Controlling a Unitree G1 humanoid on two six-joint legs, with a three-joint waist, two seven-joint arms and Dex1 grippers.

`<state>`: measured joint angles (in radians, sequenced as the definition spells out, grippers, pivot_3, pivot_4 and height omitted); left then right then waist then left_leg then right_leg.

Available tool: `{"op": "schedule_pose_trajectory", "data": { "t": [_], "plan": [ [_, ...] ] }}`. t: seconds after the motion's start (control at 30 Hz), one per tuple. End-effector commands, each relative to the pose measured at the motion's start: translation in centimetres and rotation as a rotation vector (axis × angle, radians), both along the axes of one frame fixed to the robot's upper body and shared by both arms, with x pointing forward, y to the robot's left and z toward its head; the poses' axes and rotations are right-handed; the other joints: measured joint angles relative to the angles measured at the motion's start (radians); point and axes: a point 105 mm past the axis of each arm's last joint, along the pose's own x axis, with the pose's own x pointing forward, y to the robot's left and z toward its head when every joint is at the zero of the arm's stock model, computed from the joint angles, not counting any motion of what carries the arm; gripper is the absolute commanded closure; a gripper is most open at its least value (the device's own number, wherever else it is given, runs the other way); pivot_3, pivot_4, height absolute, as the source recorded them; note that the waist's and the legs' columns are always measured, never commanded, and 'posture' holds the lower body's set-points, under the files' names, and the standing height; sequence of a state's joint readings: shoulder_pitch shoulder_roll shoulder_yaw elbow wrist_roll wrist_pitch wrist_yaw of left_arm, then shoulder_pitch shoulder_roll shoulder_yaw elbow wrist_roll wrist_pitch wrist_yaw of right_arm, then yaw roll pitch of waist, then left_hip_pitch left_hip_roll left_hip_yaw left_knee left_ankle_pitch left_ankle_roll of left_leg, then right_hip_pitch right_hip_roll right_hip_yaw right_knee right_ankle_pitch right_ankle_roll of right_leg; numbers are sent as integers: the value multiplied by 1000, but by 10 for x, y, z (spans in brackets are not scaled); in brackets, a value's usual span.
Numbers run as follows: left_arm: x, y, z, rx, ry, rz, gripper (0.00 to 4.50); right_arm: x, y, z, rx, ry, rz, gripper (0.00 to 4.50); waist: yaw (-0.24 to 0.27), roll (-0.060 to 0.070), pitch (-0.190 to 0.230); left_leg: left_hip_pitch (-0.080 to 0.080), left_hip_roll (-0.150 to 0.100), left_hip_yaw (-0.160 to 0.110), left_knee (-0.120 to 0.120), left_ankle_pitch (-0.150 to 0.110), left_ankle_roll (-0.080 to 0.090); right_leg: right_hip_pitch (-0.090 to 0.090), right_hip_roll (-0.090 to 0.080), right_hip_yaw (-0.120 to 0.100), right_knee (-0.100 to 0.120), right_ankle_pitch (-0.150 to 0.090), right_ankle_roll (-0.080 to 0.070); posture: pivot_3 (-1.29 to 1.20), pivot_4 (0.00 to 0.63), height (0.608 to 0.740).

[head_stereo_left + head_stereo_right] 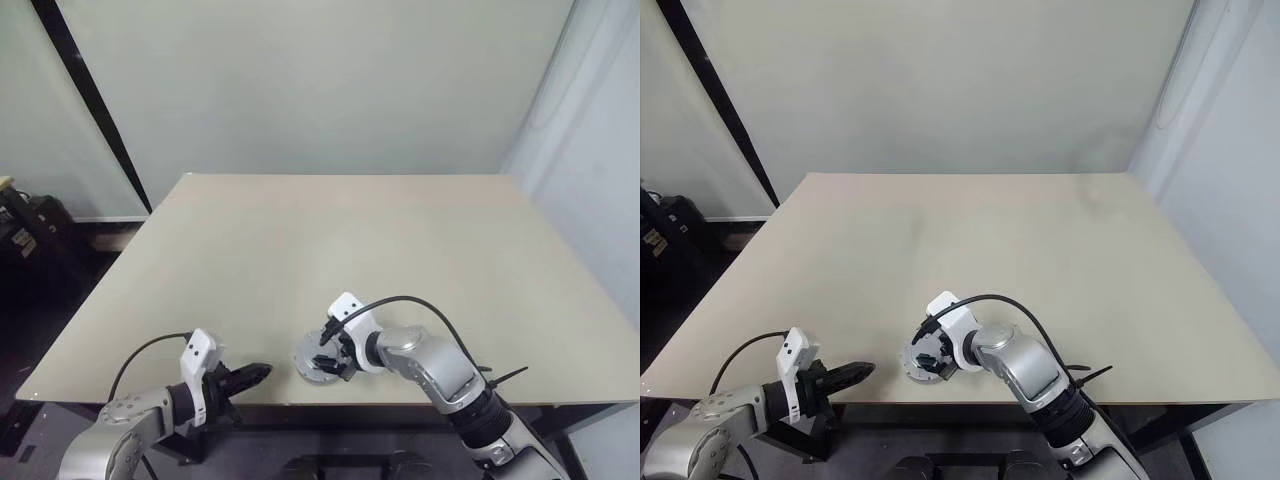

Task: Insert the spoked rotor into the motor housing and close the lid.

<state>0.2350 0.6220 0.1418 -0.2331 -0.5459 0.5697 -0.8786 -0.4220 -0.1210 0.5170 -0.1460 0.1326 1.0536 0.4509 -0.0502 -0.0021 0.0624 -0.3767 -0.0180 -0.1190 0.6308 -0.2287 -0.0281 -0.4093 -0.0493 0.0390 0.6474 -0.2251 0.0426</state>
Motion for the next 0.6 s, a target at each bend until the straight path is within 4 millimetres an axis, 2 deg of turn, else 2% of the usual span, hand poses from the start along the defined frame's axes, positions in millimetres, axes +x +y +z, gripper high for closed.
{"op": "schedule_pose_trajectory", "data": {
  "t": [0.03, 0.33, 0.6],
  "plan": [
    [2, -1, 12, 11, -48, -8, 4500, 10, -2, 13, 22, -85, 33, 62, 0, 0, 0, 0, 0, 0, 0, 0, 0, 0, 0, 0, 0, 0, 0, 0, 0, 740],
    [-1, -1, 11, 16, -45, -13, 4500, 10, -13, 28, 182, -158, 271, 62, 0, 0, 0, 0, 0, 0, 0, 0, 0, 2, 0, 0, 0, 0, 0, 0, 0, 740],
    [1, -3, 12, 14, -47, -26, 4500, 6, -8, 16, 165, -156, 387, 62, 0, 0, 0, 0, 0, 1, 1, 0, 0, 2, 0, 0, 0, 0, 0, 0, 0, 740]
  ]
}}
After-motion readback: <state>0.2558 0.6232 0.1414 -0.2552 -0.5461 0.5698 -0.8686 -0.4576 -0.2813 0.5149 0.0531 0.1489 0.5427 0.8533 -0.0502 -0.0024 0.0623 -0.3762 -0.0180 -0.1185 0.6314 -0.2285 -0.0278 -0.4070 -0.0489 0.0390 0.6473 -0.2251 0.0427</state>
